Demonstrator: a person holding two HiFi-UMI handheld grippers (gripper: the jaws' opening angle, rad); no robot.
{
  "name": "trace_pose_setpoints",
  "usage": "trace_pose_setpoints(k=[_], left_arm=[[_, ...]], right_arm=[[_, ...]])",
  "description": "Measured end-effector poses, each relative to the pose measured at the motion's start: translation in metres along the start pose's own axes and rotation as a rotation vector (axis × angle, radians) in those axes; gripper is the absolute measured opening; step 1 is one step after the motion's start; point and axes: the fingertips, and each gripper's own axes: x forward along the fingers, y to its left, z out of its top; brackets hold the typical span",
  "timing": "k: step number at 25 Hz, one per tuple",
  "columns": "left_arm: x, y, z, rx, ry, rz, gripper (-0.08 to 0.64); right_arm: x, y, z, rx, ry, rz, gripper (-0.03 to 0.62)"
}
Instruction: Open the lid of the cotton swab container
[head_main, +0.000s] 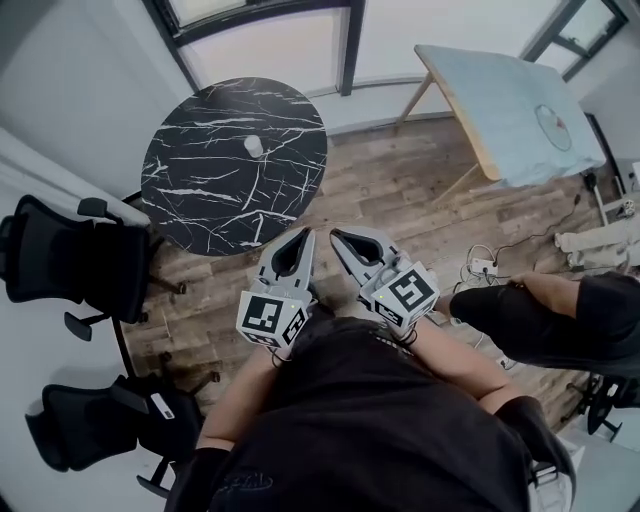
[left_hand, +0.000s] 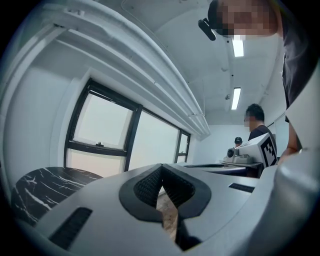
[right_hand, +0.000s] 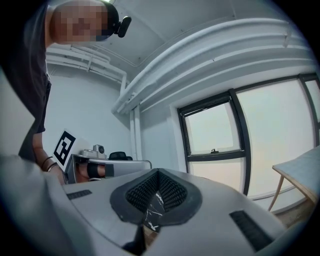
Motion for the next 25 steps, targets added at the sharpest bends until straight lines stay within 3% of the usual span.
trace_pose_setpoints(k=[10, 25], left_arm=[[0.010, 0.112, 0.031, 0.032, -0.016, 0.027, 0.006], [0.008, 0.182, 0.034, 0.027, -0.016, 0.116, 0.006]], right_arm=[[0.119, 0.000, 0.021, -0.024, -0.014, 0.052, 0.020], [0.199, -0.007, 0.020, -0.007, -0.004, 0.160, 0.020]])
